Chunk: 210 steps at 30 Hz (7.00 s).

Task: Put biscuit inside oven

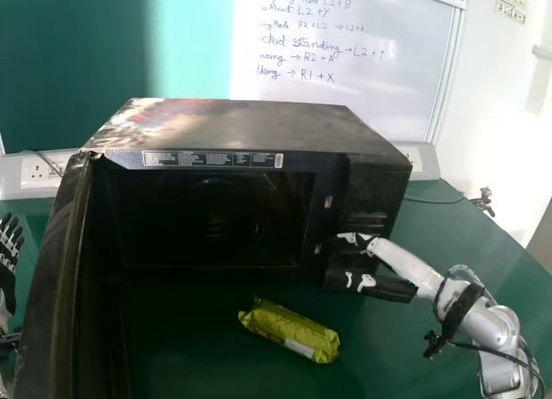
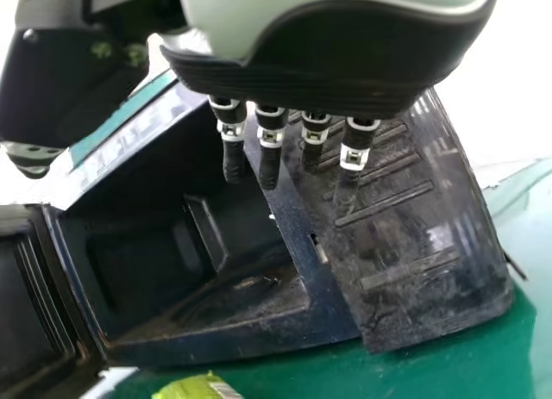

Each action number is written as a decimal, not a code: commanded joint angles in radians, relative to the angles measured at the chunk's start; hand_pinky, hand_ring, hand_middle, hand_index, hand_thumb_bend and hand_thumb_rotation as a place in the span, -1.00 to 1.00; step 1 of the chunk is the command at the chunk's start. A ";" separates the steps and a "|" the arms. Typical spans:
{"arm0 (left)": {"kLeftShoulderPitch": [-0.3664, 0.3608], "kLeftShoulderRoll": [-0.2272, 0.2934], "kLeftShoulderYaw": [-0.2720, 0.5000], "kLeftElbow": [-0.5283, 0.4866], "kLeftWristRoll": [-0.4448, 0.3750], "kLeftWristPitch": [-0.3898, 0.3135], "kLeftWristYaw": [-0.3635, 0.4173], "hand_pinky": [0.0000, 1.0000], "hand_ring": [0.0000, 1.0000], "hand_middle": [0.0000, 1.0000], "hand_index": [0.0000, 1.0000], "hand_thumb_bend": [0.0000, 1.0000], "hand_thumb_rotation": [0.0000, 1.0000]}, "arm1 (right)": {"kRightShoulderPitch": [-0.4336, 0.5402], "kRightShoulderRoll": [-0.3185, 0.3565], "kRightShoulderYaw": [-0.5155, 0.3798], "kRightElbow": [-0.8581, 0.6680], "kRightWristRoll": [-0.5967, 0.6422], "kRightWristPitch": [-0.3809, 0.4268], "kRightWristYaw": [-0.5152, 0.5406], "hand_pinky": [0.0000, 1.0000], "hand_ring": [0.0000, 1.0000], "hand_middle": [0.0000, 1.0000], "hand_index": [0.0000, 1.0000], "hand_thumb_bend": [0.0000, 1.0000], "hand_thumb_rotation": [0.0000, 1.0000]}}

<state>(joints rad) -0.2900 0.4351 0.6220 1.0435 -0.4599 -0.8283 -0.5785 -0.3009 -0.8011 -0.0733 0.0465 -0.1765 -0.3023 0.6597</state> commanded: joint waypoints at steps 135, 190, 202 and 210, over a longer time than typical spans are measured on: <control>0.067 -0.067 -0.009 -0.067 -0.026 0.013 0.035 0.49 0.55 0.52 0.59 0.56 0.31 | -0.263 0.154 0.680 0.011 -1.072 0.170 0.271 -0.08 0.19 0.39 0.62 1.00 -0.19; 0.070 -0.037 -0.002 -0.051 -0.032 0.015 0.018 0.50 0.56 0.53 0.61 0.54 0.35 | -0.048 -0.039 0.608 -0.160 -0.945 0.098 0.276 0.28 0.46 0.60 0.70 1.00 -0.17; 0.066 -0.021 0.012 -0.042 -0.060 0.058 -0.027 0.48 0.57 0.54 0.62 0.54 0.37 | -0.028 -0.018 0.612 -0.190 -0.963 0.132 0.310 0.67 0.76 0.77 0.75 1.00 -0.23; 0.056 -0.009 0.010 -0.016 -0.056 0.051 -0.023 0.49 0.57 0.55 0.64 0.56 0.40 | -0.027 0.000 0.621 -0.189 -0.988 0.145 0.328 0.73 0.80 0.79 0.76 1.00 -0.20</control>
<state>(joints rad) -0.2622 0.4485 0.6241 0.9918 -0.5135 -0.7776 -0.6049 -0.4139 -0.8086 0.4833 -0.1979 -1.1588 -0.1440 0.8897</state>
